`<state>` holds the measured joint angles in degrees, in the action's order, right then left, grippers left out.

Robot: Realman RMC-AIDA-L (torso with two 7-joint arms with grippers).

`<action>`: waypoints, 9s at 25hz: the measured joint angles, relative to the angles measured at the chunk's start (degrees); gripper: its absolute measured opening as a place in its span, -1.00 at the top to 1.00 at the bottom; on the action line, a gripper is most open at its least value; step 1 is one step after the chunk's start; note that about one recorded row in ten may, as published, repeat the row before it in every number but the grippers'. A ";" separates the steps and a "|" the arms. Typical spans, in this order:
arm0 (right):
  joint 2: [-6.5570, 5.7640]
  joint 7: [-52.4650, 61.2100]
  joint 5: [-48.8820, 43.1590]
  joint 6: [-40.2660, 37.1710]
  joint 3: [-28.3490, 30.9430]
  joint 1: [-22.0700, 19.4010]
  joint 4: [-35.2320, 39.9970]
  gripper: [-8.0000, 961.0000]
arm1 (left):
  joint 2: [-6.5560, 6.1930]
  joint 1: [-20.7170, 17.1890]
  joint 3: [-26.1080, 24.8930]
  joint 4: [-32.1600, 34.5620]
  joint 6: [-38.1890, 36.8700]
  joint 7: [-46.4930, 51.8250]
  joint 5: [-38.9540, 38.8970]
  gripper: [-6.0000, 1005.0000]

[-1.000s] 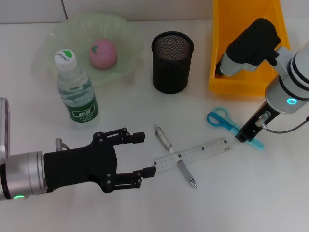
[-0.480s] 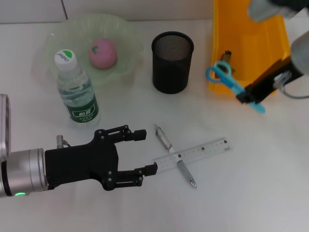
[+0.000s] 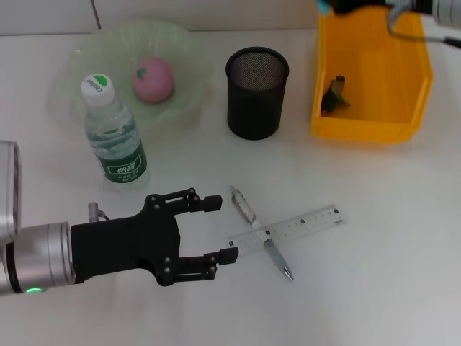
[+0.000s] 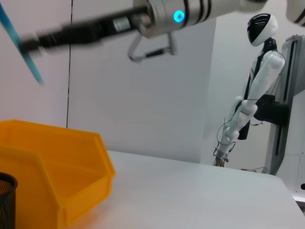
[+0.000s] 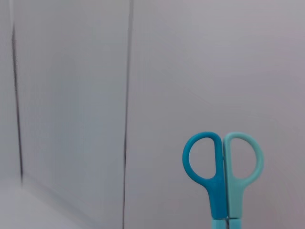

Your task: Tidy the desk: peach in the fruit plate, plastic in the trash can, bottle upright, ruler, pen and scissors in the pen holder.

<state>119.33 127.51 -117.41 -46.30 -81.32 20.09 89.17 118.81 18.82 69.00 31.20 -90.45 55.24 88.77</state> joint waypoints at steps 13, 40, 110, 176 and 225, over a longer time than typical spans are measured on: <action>0.07 -47.80 48.48 -0.09 0.87 8.36 -37.16 0.57 | 0.02 0.02 0.08 -0.71 -0.04 -0.13 0.00 -0.56; 0.08 -54.07 49.57 0.68 1.71 19.31 -56.46 0.44 | 0.02 0.04 0.09 -1.49 -0.35 -0.23 -0.07 -0.56; 0.39 -30.37 -10.21 -37.51 -12.39 26.87 -31.47 -0.74 | -4.55 -5.37 -4.39 0.88 -3.07 2.83 2.74 -0.56; 0.20 -4.37 -12.45 -17.69 8.33 21.78 -10.65 0.13 | -2.39 -4.28 -4.52 1.12 -2.83 2.69 3.34 -0.56; 0.56 -76.92 67.74 -11.97 9.06 23.74 -70.20 -0.09 | -1.14 -3.78 -3.52 0.88 -3.15 2.02 3.52 -0.56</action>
<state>119.89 50.59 -49.67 -58.27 -72.25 43.83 18.98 117.67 15.04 65.48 32.08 -93.60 57.26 92.29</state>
